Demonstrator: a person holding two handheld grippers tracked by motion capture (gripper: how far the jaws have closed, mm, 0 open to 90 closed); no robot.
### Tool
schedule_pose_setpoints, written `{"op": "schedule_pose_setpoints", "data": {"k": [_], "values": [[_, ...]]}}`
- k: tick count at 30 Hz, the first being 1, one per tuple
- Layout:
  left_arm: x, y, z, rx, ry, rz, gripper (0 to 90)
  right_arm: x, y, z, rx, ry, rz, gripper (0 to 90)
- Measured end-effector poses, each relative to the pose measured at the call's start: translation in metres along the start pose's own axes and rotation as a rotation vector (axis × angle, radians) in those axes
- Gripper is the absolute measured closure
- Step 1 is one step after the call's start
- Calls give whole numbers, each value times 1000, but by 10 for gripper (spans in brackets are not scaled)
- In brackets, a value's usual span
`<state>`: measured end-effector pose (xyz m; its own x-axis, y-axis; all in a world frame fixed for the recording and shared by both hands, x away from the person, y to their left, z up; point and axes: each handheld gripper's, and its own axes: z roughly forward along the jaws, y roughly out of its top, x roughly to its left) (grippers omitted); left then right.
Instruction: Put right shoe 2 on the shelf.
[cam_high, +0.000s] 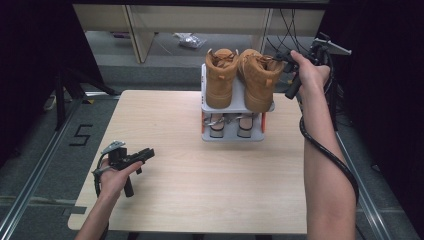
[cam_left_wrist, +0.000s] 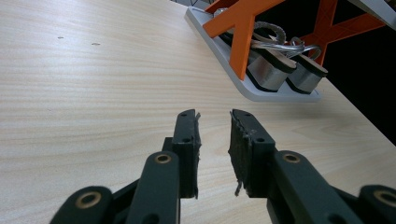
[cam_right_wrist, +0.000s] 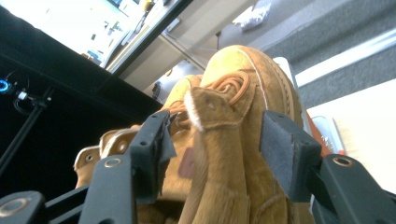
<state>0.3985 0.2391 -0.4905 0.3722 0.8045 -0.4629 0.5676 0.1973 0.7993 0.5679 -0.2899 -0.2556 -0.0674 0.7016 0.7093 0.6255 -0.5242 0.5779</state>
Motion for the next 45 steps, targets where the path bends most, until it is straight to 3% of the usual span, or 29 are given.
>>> {"op": "schedule_pose_setpoints", "data": {"k": [2,6,9,10,11,12,13,16,17,19,21,23,24,25,27,28,30,33,34,37,39,45], "values": [[0,0,0,-1,2,-4,714,0,0,-9,-14,16,-21,441],[0,0,-1,-7,3,-6,714,-2,-2,-25,-33,4,-45,461],[0,1,-1,-8,5,-6,714,-8,-7,-39,-24,15,-57,572],[0,0,-1,-8,4,-5,714,-14,-12,-49,-14,-2,-87,699],[-1,0,-1,-7,3,-5,714,-17,-17,-52,13,-3,-82,754],[-1,0,-1,-7,3,-5,714,-17,-17,-52,13,-3,-82,754],[-1,0,-1,-3,4,0,714,-24,-25,-55,52,-12,-104,835],[-2,0,-1,-5,3,2,714,-32,-42,-54,119,-11,-124,894],[-2,0,-1,-7,3,1,714,-34,-48,-53,143,5,-111,900],[-2,0,-1,-8,3,1,714,-36,-54,-52,155,15,-124,900],[-1,0,-1,-5,6,0,714,-39,-69,-48,203,35,-146,900],[-1,0,-1,-4,6,-1,714,-38,-73,-47,213,46,-138,900],[-1,0,-1,-5,6,-1,714,-38,-80,-44,217,66,-185,900],[-1,0,-1,-5,6,-1,714,-38,-80,-44,217,66,-185,900],[-1,0,-1,-5,6,-1,714,-34,-85,-42,233,71,-194,900],[-1,0,-1,-5,6,0,714,-29,-90,-39,246,78,-221,900],[-1,0,-1,-5,6,-1,714,-22,-93,-37,253,59,-213,900],[-1,0,-2,-6,4,-1,714,-21,-93,-33,235,53,-243,900],[-1,0,-2,-5,4,2,714,-20,-92,-30,216,34,-274,900],[0,0,-2,-6,5,2,714,-18,-94,-28,207,39,-256,900],[0,0,-2,-6,8,-1,714,-18,-95,-25,196,38,-282,900],[0,1,-3,-12,6,-4,714,-19,-98,-16,188,16,-256,900]]}}
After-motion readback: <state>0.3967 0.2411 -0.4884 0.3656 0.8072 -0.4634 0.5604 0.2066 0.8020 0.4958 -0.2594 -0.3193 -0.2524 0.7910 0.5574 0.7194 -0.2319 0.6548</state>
